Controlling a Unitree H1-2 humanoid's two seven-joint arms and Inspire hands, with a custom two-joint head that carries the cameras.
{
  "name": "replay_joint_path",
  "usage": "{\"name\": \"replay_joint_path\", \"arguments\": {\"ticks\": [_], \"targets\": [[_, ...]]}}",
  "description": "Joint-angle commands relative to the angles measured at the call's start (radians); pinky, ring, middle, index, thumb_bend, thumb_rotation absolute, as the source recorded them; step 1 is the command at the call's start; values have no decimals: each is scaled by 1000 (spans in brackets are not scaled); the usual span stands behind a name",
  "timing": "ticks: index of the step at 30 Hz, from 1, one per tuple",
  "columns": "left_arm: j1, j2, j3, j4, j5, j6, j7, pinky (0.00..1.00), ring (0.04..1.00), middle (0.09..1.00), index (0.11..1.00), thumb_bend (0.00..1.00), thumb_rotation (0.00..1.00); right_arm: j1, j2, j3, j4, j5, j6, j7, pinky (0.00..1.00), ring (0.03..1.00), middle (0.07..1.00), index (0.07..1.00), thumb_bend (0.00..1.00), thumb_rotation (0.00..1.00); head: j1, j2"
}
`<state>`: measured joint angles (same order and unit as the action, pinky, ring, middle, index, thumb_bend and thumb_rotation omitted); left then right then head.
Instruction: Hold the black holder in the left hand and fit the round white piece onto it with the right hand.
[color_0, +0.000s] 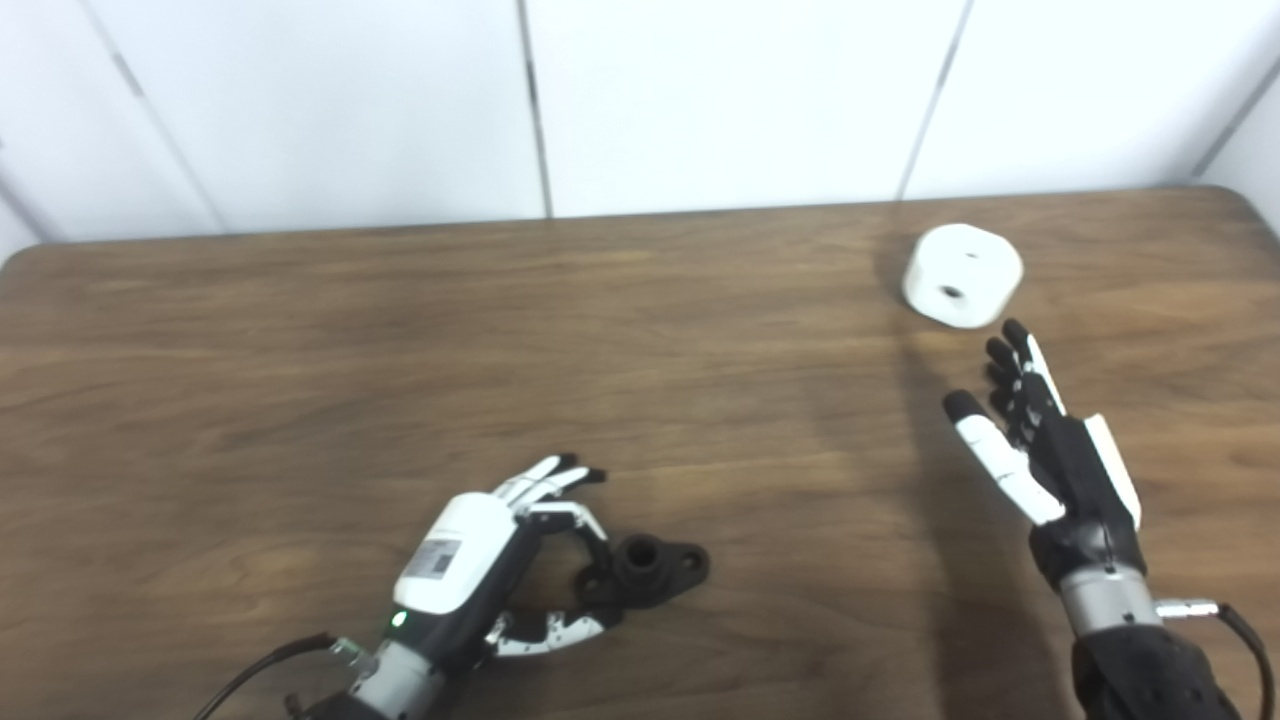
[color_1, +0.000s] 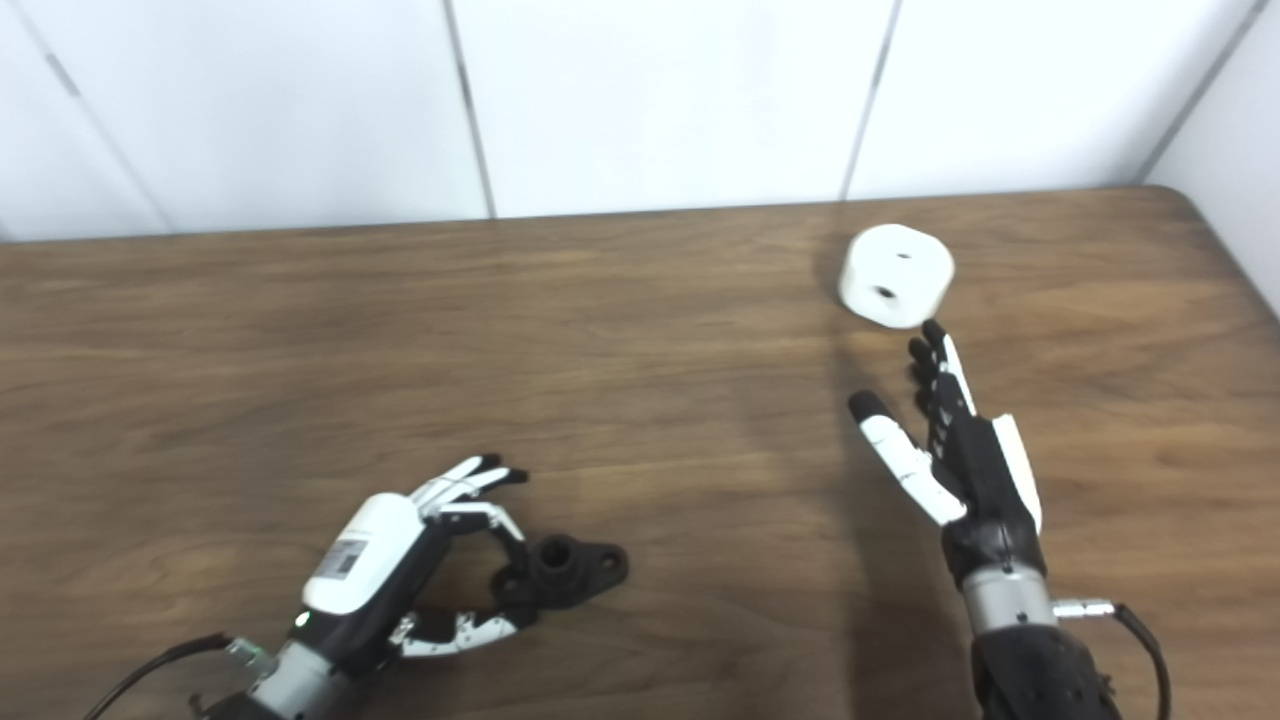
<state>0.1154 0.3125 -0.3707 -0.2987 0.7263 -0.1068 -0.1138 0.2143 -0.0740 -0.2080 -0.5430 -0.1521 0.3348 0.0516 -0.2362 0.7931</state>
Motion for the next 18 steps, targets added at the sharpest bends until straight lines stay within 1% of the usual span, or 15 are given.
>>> {"name": "replay_joint_path", "arguments": {"ticks": [1,2,4,7,9,10,11,13,15,18], "targets": [[4,21,4,26,27,8,-24,888,934,867,492,507,62,9,-29,-20,-51,-37,21,-29,1000,1000,995,1000,599,514,-19,-6],[4,23,7,28,26,5,-26,894,935,870,492,506,62,-6,-44,-23,-53,-62,38,-31,1000,1000,992,1000,637,520,-25,-8],[3,28,13,31,24,0,-30,894,934,870,492,506,61,-34,-77,-25,-54,-113,68,-29,1000,1000,989,1000,644,527,-35,-12],[4,35,22,36,20,-13,-30,888,930,869,491,508,59,-82,-137,-16,-47,-199,96,-19,1000,998,990,1000,666,509,-58,-13],[5,39,28,36,15,-20,-33,881,928,868,491,508,59,-119,-172,-6,-34,-248,102,-28,991,989,989,994,723,464,-69,-13],[6,41,31,36,9,-24,-34,885,926,866,491,508,59,-136,-189,1,-27,-274,100,-35,906,954,975,986,761,440,-79,-12],[7,43,34,38,2,-29,-34,887,924,863,491,508,59,-149,-201,6,-24,-294,101,-37,858,933,965,983,787,434,-88,-13],[8,46,39,44,-9,-38,-31,890,918,857,491,509,57,-176,-229,14,-15,-328,102,-29,819,924,970,991,813,417,-95,-15],[9,48,43,48,-13,-42,-32,892,915,853,491,509,56,-203,-254,21,-5,-354,106,-19,839,939,984,999,819,370,-100,-16],[12,50,49,49,-13,-45,-36,892,912,850,491,509,58,-249,-291,28,26,-380,112,-5,909,976,998,1000,829,336,-112,-15]]}}
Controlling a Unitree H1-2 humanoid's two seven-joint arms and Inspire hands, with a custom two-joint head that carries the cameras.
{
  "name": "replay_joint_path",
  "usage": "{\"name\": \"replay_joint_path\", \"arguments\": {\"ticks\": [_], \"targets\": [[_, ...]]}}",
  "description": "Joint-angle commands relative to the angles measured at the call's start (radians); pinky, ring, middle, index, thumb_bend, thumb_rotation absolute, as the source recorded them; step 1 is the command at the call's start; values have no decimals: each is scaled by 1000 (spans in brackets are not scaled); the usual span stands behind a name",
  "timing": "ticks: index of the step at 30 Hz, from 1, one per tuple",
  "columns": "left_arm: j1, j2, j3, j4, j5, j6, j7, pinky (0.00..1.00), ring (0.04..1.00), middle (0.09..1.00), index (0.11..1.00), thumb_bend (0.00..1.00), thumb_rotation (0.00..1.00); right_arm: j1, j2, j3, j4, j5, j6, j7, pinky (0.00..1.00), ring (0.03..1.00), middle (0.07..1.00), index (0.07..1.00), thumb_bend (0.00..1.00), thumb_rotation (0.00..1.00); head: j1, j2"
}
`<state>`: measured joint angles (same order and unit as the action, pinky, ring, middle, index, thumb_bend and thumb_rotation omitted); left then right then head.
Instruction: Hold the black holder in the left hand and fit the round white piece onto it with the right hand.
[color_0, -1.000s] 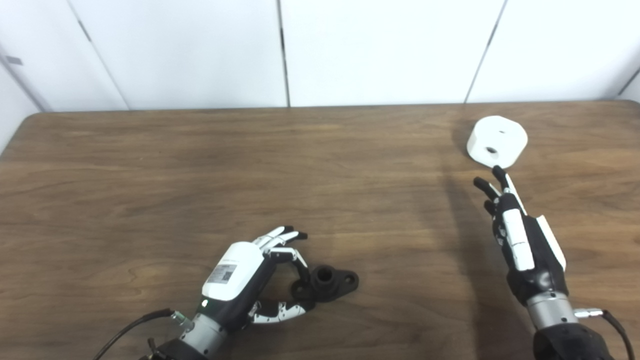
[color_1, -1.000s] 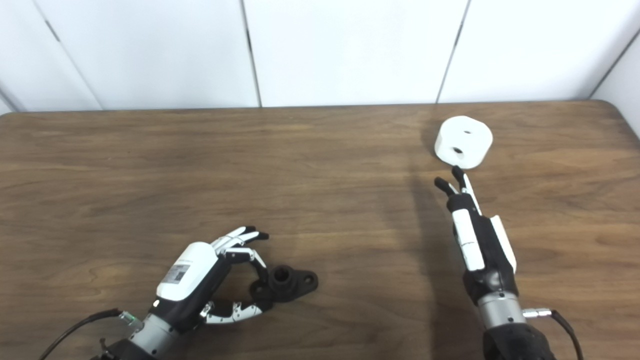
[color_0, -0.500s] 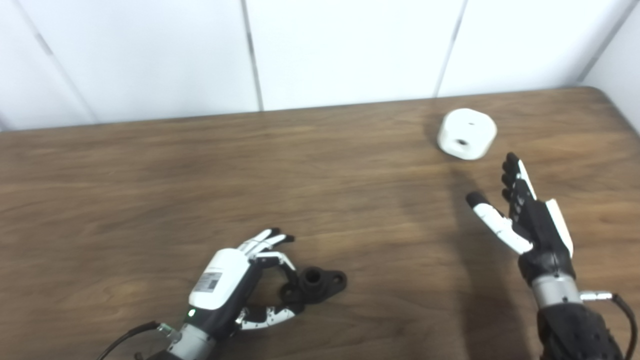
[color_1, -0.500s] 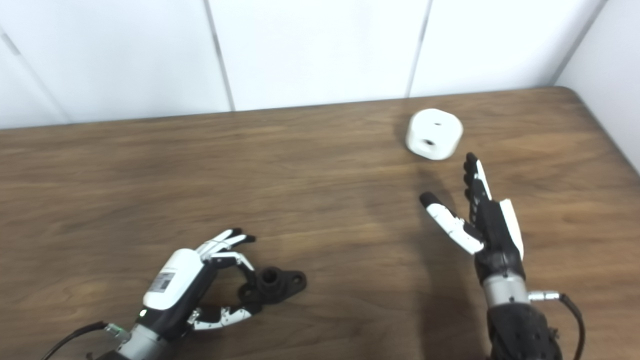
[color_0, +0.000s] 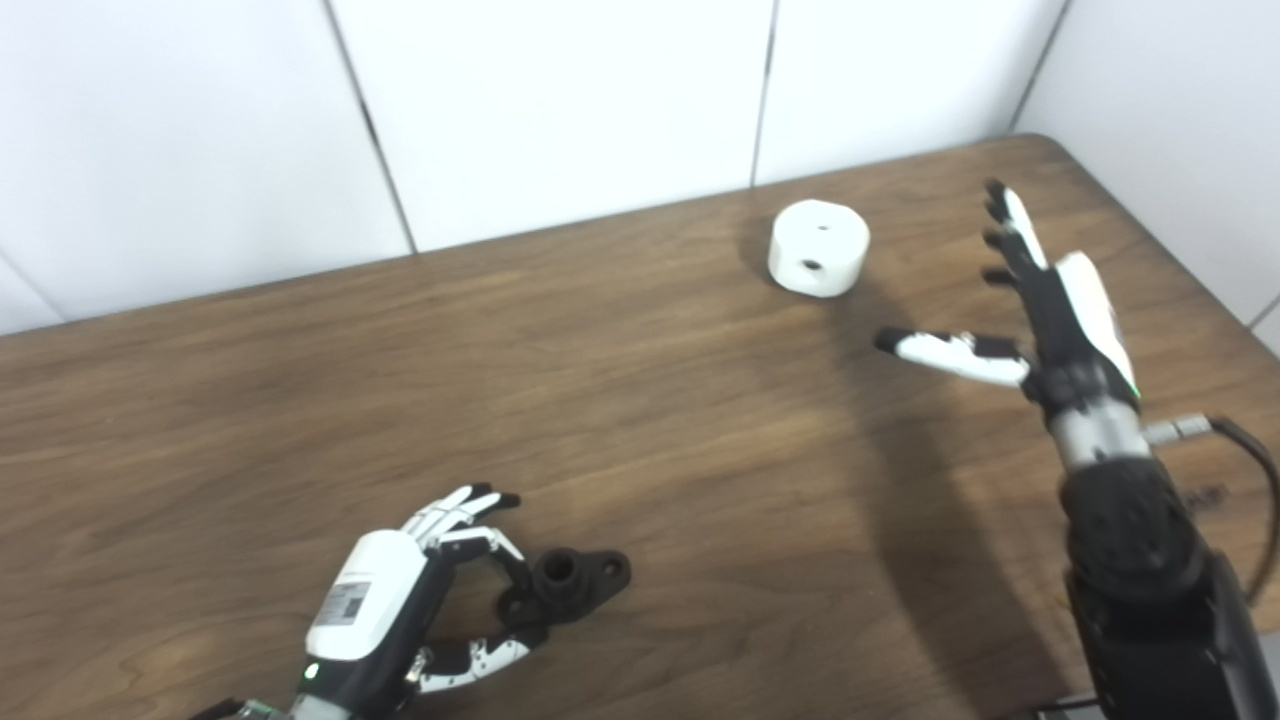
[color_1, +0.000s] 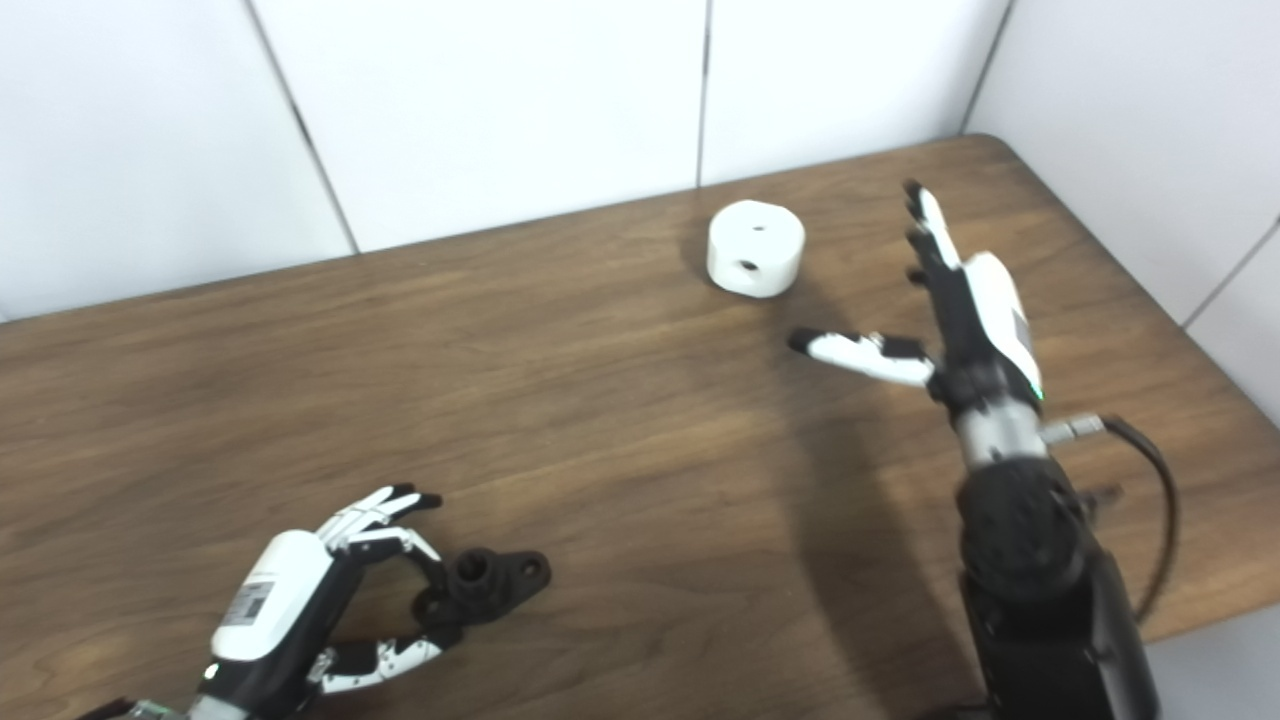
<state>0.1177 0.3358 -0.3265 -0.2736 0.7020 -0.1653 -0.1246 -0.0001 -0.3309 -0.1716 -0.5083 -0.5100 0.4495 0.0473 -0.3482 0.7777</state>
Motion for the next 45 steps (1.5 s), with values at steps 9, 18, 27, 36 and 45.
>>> {"name": "replay_joint_path", "arguments": {"ticks": [9,18,27,36,45], "targets": [[21,28,20,12,7,17,-40,892,904,840,491,508,62,-165,-94,20,160,-28,11,41,932,1000,1000,956,843,314,-11,9],[25,38,26,5,3,17,-50,875,906,836,491,508,61,-277,-138,99,341,-36,8,76,895,1000,1000,952,868,309,-21,14],[30,39,29,4,0,8,-49,866,901,831,491,508,61,-375,-151,175,481,-34,8,91,893,1000,1000,944,879,296,-21,16],[29,38,31,12,-4,2,-47,875,902,832,491,508,61,-437,-130,232,588,-49,7,70,890,1000,1000,952,867,315,-20,12],[34,36,33,3,-19,10,-56,856,904,835,491,508,61,-460,-111,235,608,-47,19,79,896,1000,1000,957,853,337,-15,10]]}}
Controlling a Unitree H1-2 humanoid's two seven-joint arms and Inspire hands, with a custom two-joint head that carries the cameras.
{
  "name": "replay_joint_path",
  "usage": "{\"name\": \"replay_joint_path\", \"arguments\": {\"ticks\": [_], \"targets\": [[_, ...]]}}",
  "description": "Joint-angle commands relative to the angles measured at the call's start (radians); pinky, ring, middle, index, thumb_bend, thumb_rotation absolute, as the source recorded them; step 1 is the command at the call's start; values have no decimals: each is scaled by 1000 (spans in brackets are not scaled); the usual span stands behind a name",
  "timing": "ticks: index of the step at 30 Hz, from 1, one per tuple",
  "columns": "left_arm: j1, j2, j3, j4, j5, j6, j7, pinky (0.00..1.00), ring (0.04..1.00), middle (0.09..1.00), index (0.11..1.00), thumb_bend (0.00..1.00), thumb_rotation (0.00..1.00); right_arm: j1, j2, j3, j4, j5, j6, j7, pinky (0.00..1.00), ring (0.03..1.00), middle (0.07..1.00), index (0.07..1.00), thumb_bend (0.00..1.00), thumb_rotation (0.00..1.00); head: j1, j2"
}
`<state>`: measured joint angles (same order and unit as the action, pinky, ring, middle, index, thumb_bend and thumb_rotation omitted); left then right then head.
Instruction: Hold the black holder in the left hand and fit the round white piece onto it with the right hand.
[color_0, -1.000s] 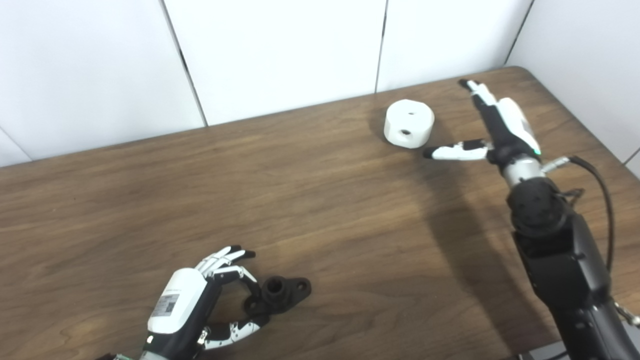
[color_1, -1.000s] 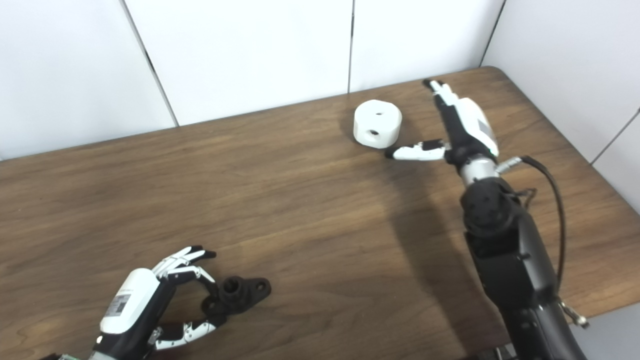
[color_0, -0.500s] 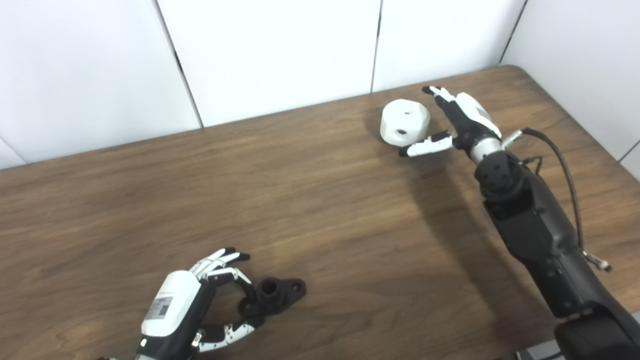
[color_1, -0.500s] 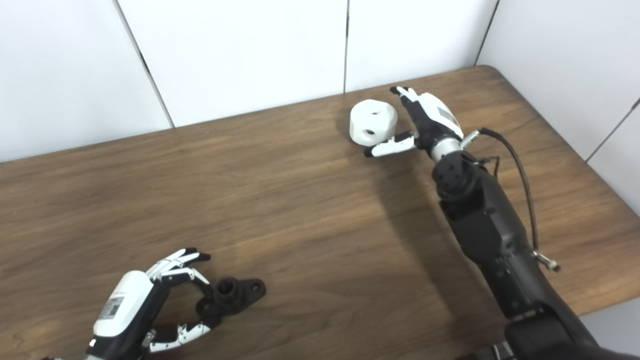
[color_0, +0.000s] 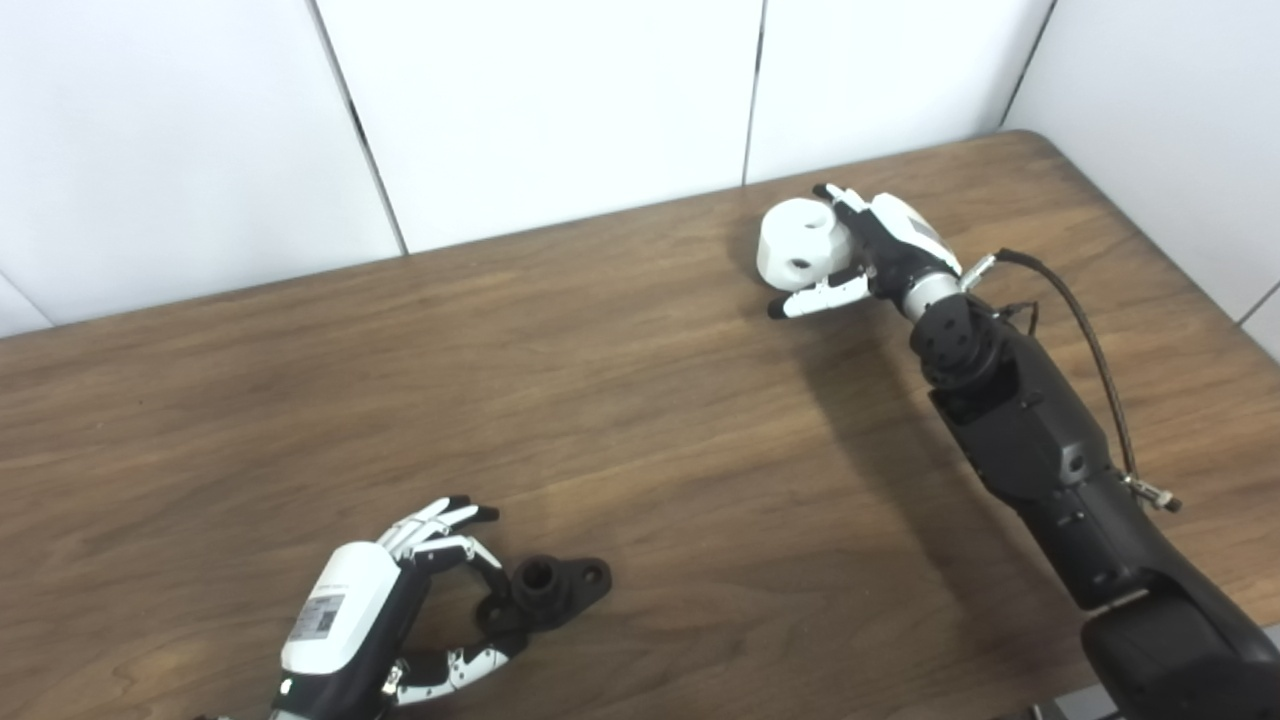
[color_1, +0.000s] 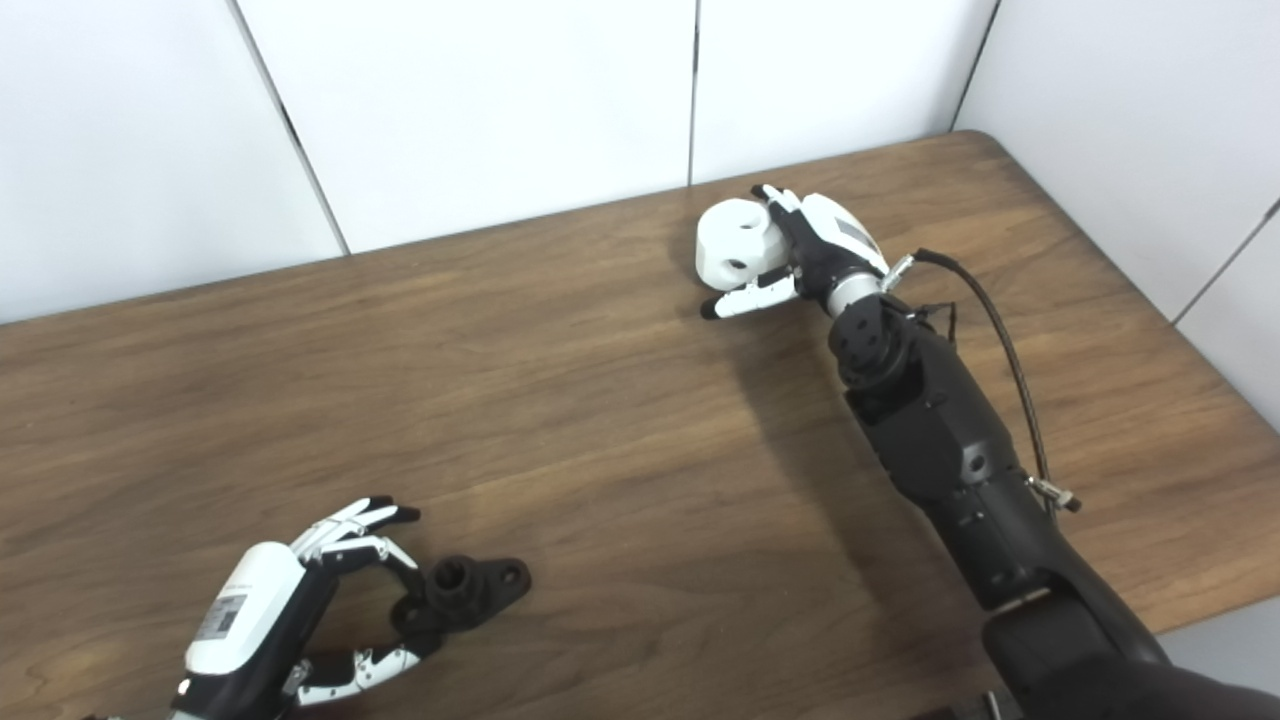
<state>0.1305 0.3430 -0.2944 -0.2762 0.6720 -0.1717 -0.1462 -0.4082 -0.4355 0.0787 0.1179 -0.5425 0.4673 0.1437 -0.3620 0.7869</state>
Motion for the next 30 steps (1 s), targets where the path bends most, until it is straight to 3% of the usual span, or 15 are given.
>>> {"name": "replay_joint_path", "arguments": {"ticks": [1,18,29,30], "targets": [[22,28,2,4,7,18,-37,852,905,838,491,507,62,-53,-2,-19,-22,-17,2,-13,894,1000,1000,952,851,340,-1,1],[28,18,9,-23,8,31,-58,840,908,845,492,508,61,-48,1,-35,-52,-42,0,-1,854,1000,971,833,822,306,3,10],[29,13,11,-26,7,34,-58,828,910,845,492,508,60,-34,9,-38,-43,-33,-61,-101,815,979,938,623,761,171,3,16],[29,13,10,-27,8,34,-59,829,910,845,492,508,60,-30,8,-38,-41,-30,-75,-113,819,980,934,560,644,158,5,17]]}}
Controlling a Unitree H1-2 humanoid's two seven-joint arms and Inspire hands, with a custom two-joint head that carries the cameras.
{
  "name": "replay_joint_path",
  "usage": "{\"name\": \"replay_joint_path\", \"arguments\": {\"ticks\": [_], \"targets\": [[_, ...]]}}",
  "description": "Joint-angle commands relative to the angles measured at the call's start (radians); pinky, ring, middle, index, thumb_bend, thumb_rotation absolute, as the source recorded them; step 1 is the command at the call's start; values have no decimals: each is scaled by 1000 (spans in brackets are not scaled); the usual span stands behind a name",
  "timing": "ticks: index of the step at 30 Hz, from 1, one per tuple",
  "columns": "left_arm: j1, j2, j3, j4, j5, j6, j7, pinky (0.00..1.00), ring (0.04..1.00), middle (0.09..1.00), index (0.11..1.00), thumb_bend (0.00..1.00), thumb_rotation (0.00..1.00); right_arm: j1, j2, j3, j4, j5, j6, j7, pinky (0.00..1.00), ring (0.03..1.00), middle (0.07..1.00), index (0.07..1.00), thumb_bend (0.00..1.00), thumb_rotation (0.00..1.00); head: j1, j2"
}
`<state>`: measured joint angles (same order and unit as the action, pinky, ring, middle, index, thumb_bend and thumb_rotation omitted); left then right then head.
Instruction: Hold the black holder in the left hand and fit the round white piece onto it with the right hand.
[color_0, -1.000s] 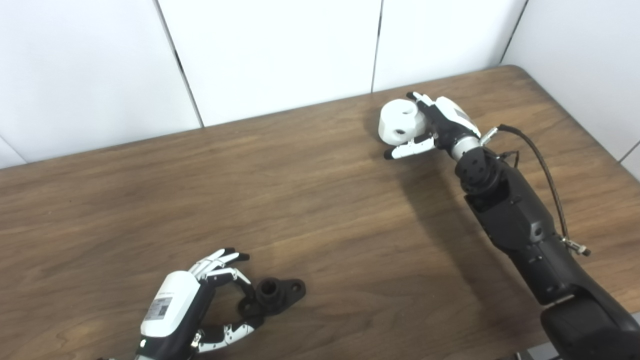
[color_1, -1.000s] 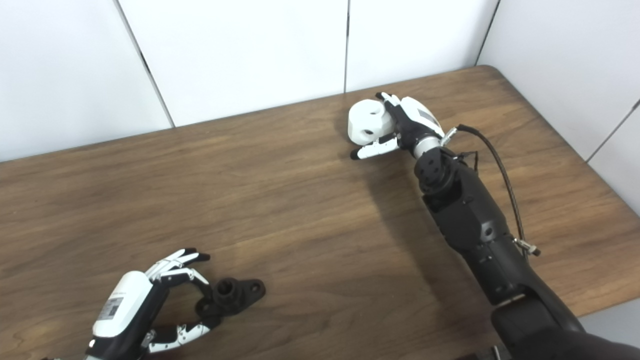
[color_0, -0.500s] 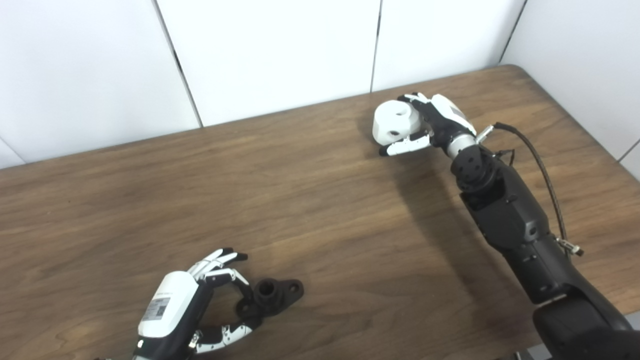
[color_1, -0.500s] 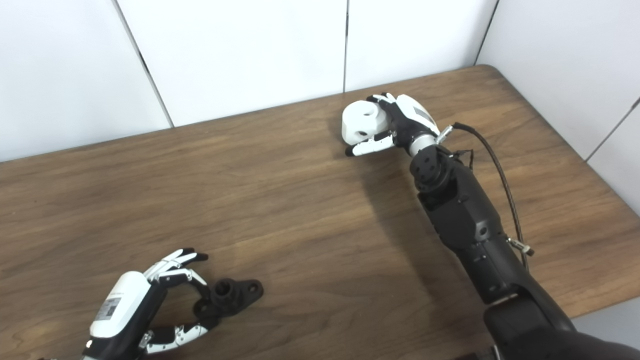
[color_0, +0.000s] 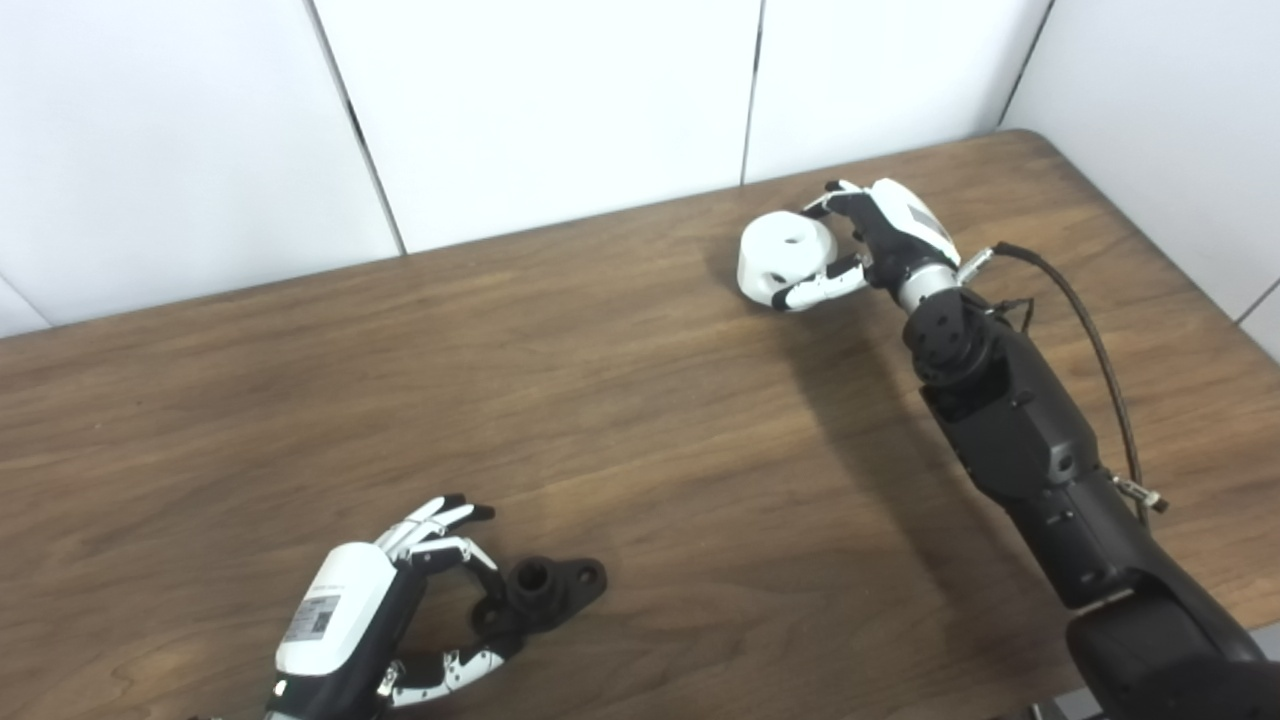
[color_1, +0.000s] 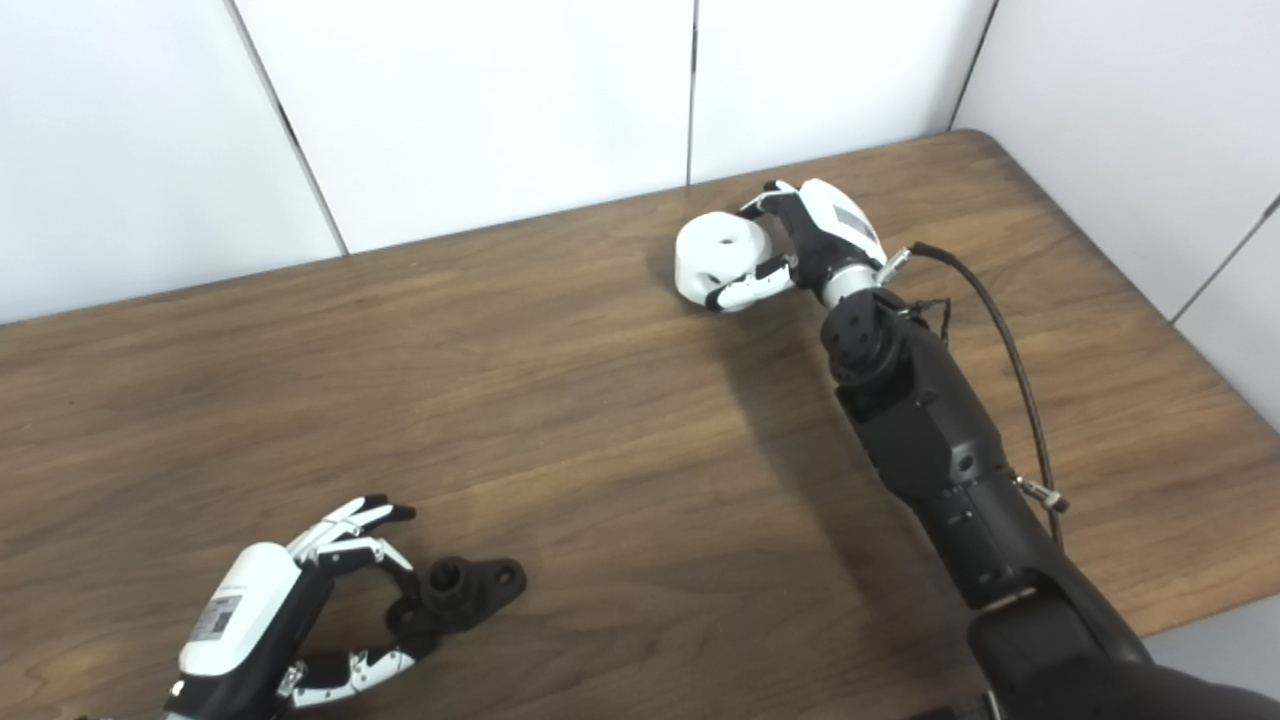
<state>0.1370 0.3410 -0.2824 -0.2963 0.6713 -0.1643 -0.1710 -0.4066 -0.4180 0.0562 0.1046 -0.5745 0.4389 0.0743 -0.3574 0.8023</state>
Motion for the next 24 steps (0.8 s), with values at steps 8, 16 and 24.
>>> {"name": "replay_joint_path", "arguments": {"ticks": [8,16,24], "targets": [[20,14,-2,-6,7,23,-33,817,907,843,492,508,60,-17,-26,3,-12,-5,-121,-80,872,937,837,484,521,133,1,2],[19,12,-4,-20,6,40,-46,817,914,851,492,507,59,-12,-32,13,-6,-10,-131,-79,873,936,842,483,523,133,4,10],[16,-6,-6,-17,14,49,-47,815,911,847,492,508,59,14,-45,8,-55,10,-134,-55,874,939,848,484,522,132,31,9]]}}
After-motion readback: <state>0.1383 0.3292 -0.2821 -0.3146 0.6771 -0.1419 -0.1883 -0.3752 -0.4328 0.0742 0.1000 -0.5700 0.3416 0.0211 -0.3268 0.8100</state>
